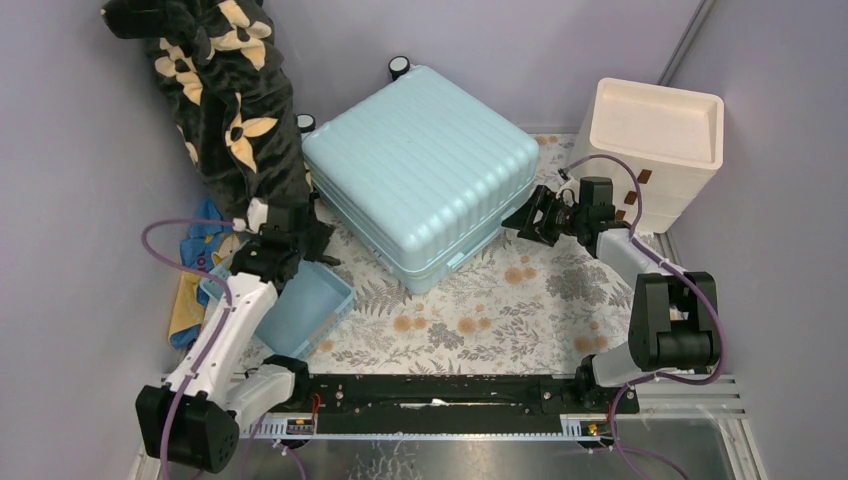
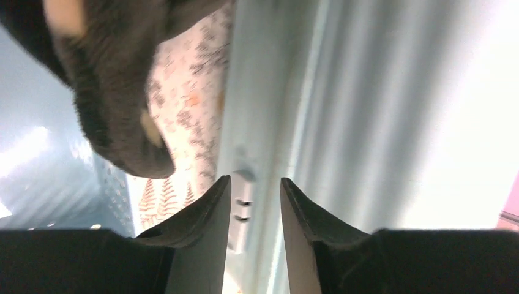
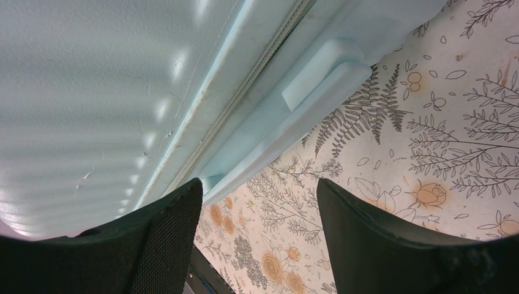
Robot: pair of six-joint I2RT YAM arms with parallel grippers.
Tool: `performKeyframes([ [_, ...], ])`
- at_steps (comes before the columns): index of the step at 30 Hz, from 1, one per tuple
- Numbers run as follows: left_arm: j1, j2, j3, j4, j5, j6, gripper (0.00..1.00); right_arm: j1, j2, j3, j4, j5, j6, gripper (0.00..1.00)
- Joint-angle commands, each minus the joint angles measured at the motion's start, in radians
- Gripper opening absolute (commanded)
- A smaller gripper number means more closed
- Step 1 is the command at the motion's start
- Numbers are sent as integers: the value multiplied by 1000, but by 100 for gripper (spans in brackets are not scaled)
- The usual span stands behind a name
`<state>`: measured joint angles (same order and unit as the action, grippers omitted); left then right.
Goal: Open, take out, and arrange the luggage
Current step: Move the bin to the center of the board, then adjust the distractor at the corner of the board.
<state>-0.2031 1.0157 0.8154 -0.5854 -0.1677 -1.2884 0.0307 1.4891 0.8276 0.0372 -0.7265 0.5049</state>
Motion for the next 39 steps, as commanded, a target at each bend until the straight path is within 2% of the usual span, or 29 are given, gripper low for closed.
performKeyframes([
  [1,-9,-46,120,-115,-149,189,43,-14,-35,41,30,-33,-14,76],
  [5,-8,-115,123,-210,-317,300,46,-20,-34,42,29,-37,-15,76],
  [8,4,-182,100,-204,-438,380,54,-25,-36,43,31,-37,-15,76],
  [10,45,-193,85,-178,-463,415,52,-25,-35,43,30,-40,-16,76],
  [12,128,-167,71,-147,-412,437,47,-25,-35,44,30,-43,-13,76],
  [17,381,-65,-15,62,-106,474,35,-25,-45,42,28,-47,-11,76],
  [20,429,31,-15,147,2,472,32,-59,-49,41,27,-50,-11,76],
  [26,513,197,47,303,58,477,32,-67,-53,42,30,-53,-16,76],
  [30,559,290,123,350,117,467,34,-69,-53,42,30,-64,-33,76],
  [32,573,304,136,353,147,460,38,-69,-53,46,29,-83,-62,76],
  [34,581,271,121,350,185,468,49,-70,-56,54,16,-111,-116,77],
  [39,586,48,6,311,241,496,84,-106,-58,78,-30,-287,-277,78],
])
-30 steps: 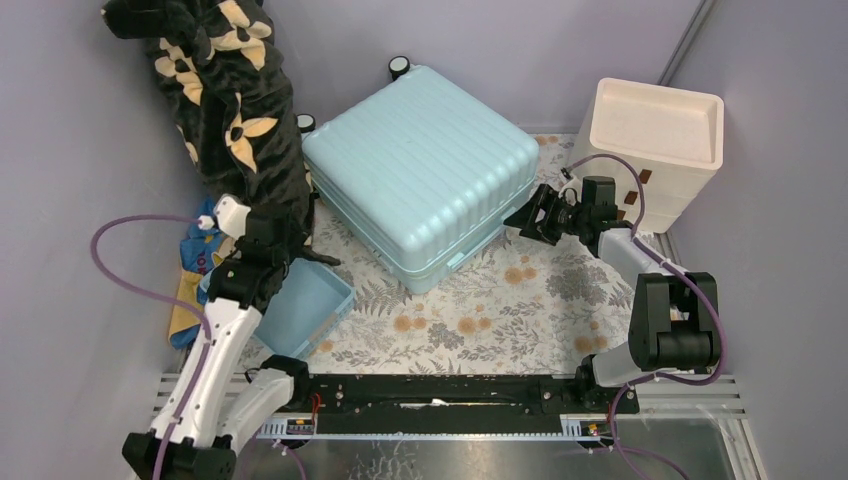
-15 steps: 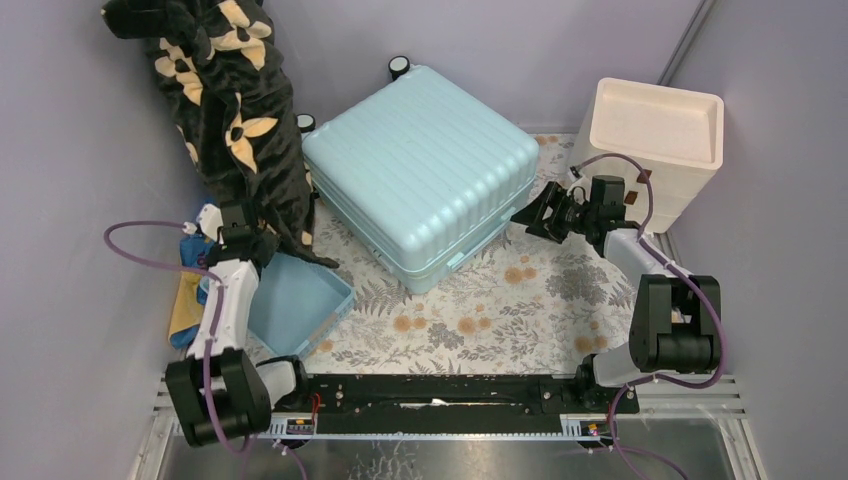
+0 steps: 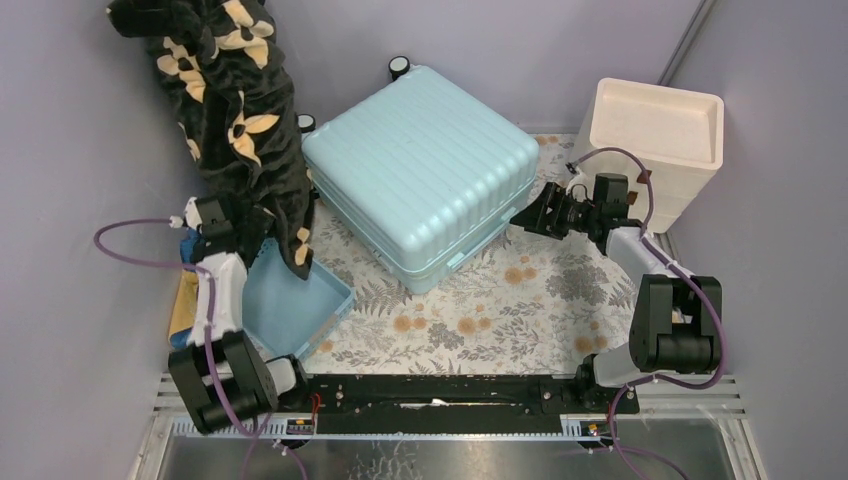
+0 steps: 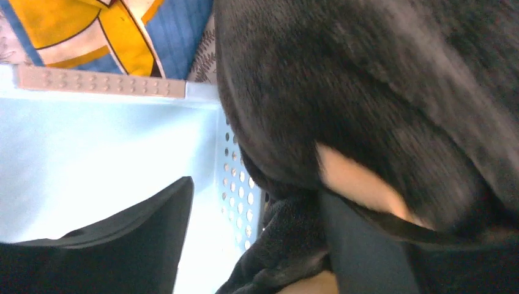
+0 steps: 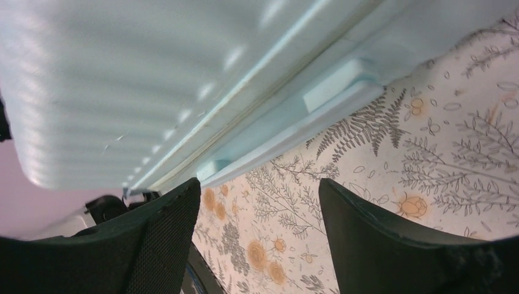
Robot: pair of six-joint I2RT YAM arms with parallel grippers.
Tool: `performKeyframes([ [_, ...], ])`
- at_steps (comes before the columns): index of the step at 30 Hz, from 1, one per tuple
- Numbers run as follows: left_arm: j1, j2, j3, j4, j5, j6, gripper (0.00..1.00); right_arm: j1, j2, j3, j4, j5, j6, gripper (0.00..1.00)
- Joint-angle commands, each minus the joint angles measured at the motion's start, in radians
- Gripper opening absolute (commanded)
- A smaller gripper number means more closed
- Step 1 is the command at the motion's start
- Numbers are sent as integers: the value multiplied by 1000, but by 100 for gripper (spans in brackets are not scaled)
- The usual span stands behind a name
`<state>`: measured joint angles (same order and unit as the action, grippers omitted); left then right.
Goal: Open, take out, and arrange the luggage
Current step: Adjust the distractor at the corner of the board.
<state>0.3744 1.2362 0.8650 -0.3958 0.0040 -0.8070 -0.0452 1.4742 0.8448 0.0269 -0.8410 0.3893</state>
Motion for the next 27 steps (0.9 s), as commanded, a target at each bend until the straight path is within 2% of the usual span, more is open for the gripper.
performKeyframes([
  [1,8,-227,-65,107,63,22,90,-42,-43,66,-50,-207,-202,80],
  [3,8,-332,-102,86,58,45,98,-64,-43,94,-137,-262,-316,82],
  [8,8,-506,-116,71,170,122,99,-106,-79,178,-388,-297,-600,87],
  [12,-7,-500,-59,68,351,177,99,-108,-146,231,-491,-226,-722,89],
  [15,-62,-479,-27,146,576,171,97,-110,-197,283,-573,-150,-787,93],
  [18,-152,-428,44,172,741,188,97,-111,-229,400,-702,-83,-864,99],
  [20,-234,-398,86,162,789,211,97,-111,-245,485,-762,-32,-880,100],
  [22,-348,-379,113,162,778,237,97,-111,-260,548,-768,29,-859,100],
  [25,-576,-352,146,166,690,288,97,-111,-276,606,-703,180,-774,100],
  [27,-660,-328,157,187,658,307,97,-113,-253,661,-678,289,-740,100],
])
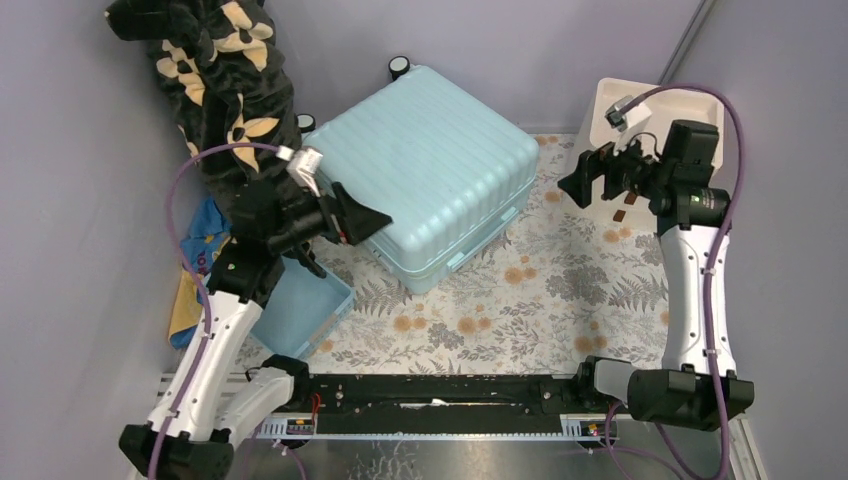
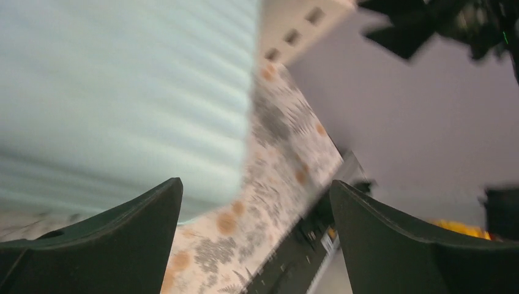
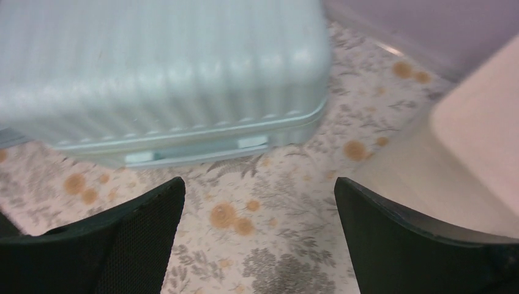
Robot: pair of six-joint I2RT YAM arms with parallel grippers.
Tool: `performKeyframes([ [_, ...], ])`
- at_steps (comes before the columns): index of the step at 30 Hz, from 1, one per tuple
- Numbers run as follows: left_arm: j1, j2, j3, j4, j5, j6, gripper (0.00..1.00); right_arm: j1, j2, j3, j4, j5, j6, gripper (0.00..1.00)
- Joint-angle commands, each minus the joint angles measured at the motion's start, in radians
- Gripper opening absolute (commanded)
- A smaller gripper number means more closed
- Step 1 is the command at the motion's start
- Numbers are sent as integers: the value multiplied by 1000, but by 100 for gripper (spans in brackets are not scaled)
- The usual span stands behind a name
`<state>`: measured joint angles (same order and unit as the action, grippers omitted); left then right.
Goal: Open, take out, and arrange the luggage
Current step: Adjust the distractor at the corner of the board, then adjust the storage box at the center of the board.
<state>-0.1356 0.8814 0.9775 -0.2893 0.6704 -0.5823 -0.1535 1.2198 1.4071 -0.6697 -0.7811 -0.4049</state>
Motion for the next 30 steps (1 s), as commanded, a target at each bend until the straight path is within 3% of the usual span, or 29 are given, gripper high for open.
performKeyframes([
  [1,-165,35,46,98,-7,83,97,-6,25,135,18,283,63,100],
  [9,-170,37,-34,228,-54,9,97,-6,338,487,28,556,196,97],
  [12,-168,43,-41,224,-80,1,97,-6,510,670,-30,572,226,81],
  [16,-168,45,-27,218,-85,-2,97,-5,696,869,-100,580,241,72],
  [26,-168,63,-17,222,-114,-11,97,0,869,986,-111,530,261,68],
  [30,-168,78,-2,205,-107,-5,97,7,901,994,-112,531,254,61],
])
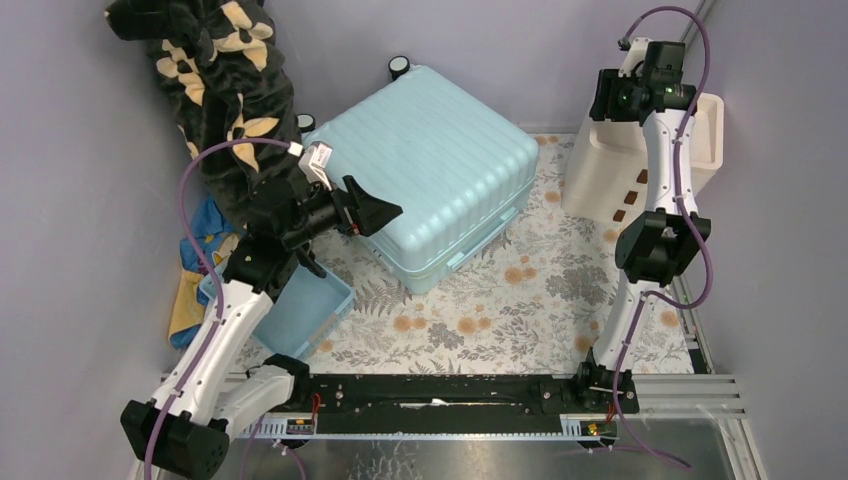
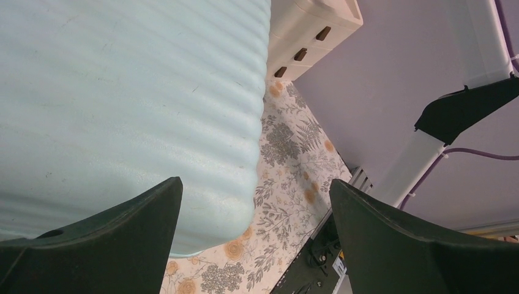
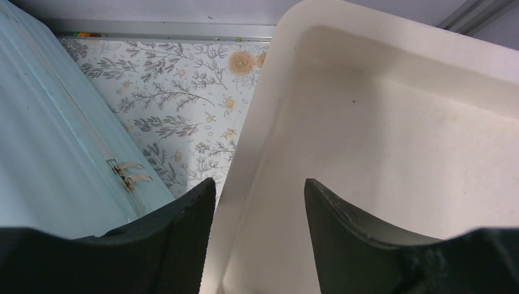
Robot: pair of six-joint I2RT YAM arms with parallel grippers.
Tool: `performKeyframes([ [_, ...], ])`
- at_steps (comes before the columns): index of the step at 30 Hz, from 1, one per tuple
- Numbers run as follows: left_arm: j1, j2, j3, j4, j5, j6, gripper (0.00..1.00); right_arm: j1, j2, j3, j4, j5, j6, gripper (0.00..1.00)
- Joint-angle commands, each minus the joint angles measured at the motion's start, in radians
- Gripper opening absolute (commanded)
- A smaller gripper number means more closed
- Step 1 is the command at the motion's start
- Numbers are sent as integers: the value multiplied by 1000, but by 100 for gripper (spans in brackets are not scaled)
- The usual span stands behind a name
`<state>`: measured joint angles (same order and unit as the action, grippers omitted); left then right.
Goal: Open, take out, and arrange the luggage
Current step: Adjust the storage box at the center of the board.
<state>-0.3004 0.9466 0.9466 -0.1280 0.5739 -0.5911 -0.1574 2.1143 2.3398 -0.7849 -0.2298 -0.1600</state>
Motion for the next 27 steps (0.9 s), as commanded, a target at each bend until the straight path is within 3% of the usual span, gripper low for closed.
performKeyframes([
  [1,-3,13,27,44,-11,1,97,13,13,61,3,-22,5,58],
  [10,-3,24,15,57,-12,-6,97,67,36,33,48,36,-38,41],
  [17,-2,53,35,55,-16,16,97,102,85,81,50,121,-74,18],
  [27,-3,121,66,72,-15,41,97,147,72,75,125,-32,-210,9],
])
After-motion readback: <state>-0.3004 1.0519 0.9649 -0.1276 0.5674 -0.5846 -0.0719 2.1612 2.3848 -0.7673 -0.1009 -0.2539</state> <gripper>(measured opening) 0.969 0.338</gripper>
